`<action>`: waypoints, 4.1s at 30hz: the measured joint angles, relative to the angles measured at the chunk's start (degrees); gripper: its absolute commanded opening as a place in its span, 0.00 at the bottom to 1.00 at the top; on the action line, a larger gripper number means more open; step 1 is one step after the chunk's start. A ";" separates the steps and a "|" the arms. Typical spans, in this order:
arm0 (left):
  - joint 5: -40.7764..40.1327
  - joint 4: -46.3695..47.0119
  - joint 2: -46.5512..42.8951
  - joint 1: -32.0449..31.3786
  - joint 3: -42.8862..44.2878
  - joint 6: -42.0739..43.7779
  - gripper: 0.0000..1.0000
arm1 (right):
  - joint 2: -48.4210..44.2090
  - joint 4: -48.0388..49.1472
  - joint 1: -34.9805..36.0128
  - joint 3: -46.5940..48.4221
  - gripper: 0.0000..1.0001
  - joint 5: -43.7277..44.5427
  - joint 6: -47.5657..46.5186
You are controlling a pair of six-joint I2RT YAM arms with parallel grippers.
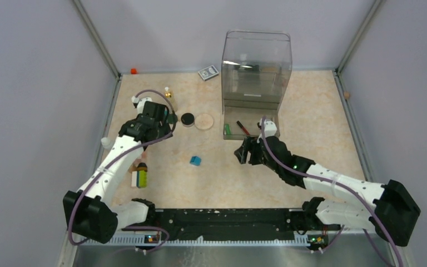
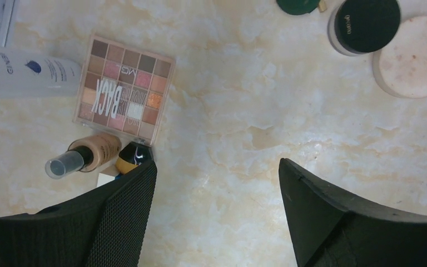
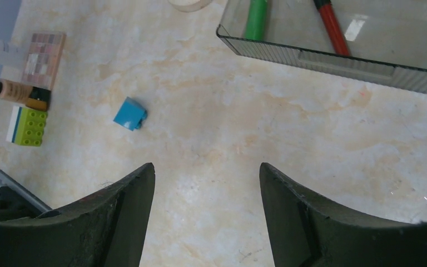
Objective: Organize the makeup
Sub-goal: Pick up the makeup from the corner of the board.
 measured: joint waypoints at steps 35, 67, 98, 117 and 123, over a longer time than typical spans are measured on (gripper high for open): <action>6.40 1.92 -25.68 0.00 15.17 20.28 0.99 | 42.71 7.63 12.94 34.38 0.69 -11.76 -7.48; -8.85 -2.03 -9.86 6.51 6.16 -0.15 0.83 | 48.87 7.74 9.66 38.47 0.72 -21.70 -24.37; 2.60 -7.10 2.32 3.85 -10.51 -13.18 0.73 | 38.51 9.60 5.29 28.72 0.72 -22.12 -19.89; -3.32 -1.99 6.32 6.78 -8.96 -12.79 0.74 | 36.70 10.08 4.37 27.58 0.72 -23.10 -19.82; -4.26 1.55 -0.26 8.37 -4.72 -8.24 0.76 | 36.70 10.05 4.13 27.58 0.72 -23.17 -19.82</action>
